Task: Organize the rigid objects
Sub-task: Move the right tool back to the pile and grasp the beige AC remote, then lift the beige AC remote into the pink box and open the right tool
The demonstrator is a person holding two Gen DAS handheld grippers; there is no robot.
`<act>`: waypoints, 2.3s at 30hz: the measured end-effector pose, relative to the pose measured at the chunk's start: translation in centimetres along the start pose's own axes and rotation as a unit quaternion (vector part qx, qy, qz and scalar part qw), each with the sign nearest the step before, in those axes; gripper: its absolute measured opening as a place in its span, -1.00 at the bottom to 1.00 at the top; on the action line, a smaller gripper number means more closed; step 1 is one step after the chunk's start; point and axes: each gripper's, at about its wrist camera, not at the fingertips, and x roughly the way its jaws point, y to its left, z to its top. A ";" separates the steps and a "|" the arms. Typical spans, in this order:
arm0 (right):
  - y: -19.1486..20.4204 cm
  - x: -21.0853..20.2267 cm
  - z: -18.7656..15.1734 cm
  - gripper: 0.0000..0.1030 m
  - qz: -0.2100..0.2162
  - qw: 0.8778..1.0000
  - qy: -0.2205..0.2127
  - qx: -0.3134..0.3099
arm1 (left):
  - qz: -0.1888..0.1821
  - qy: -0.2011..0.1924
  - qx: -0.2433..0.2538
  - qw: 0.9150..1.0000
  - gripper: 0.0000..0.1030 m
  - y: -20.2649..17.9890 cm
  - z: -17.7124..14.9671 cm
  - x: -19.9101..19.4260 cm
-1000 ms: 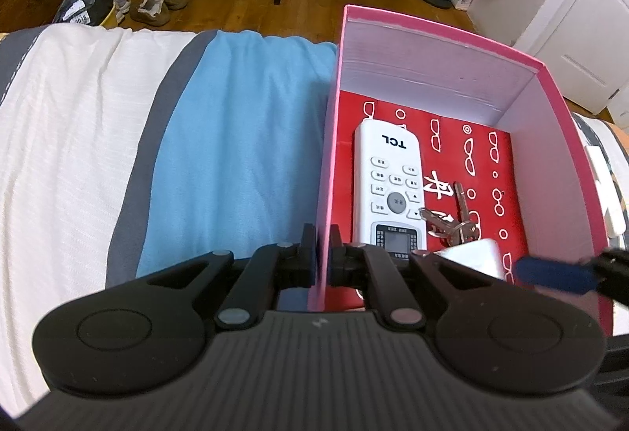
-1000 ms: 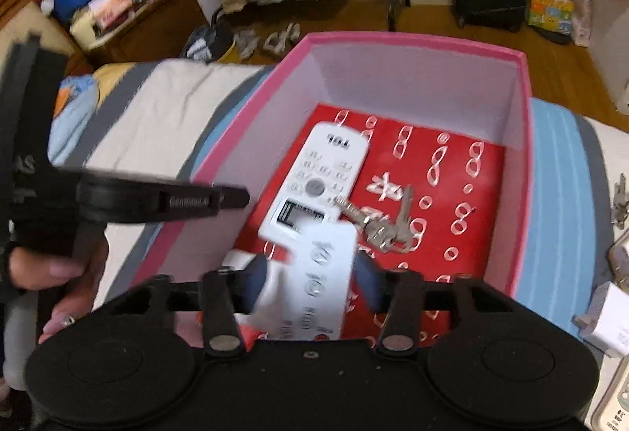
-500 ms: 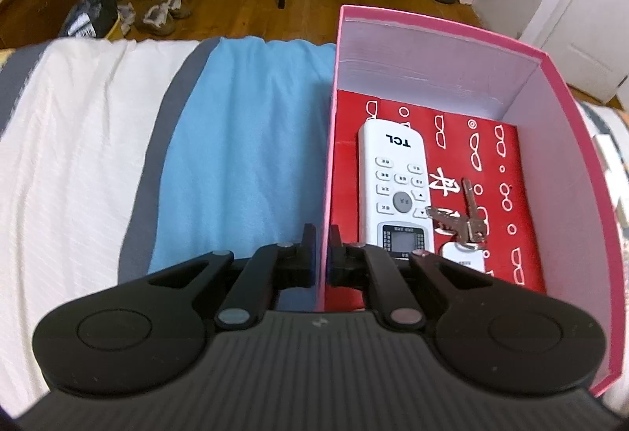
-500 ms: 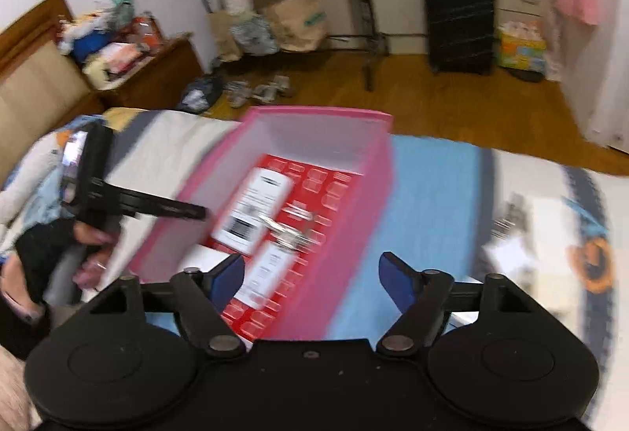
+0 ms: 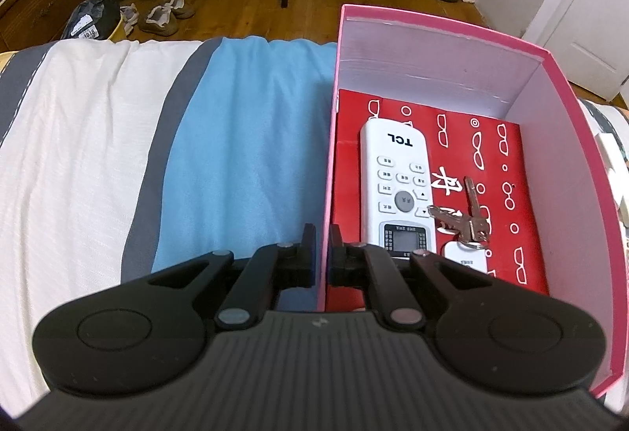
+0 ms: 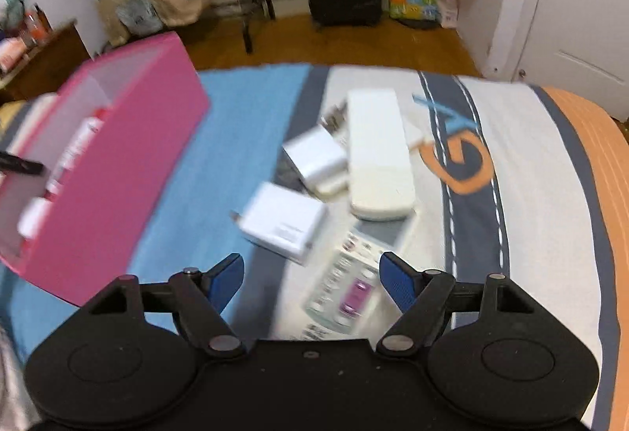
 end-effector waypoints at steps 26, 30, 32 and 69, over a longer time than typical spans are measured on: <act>-2.3 4.6 -0.8 0.35 -0.049 0.995 0.073 0.040 | 0.014 0.019 -0.006 1.000 -0.92 -0.8 0.0 0.9; -2.0 5.3 -0.6 0.18 -0.054 0.996 0.065 0.030 | 0.013 0.021 -0.014 1.000 -0.92 -0.7 0.1 0.9; -2.0 4.9 -0.7 0.17 -0.056 0.996 0.057 0.032 | 0.008 0.026 -0.023 0.999 -0.92 -0.5 0.1 1.0; 21.8 -0.7 11.4 0.14 0.107 0.986 -0.081 -0.101 | -0.001 -0.016 -0.005 1.000 -0.95 -0.3 -0.5 -1.2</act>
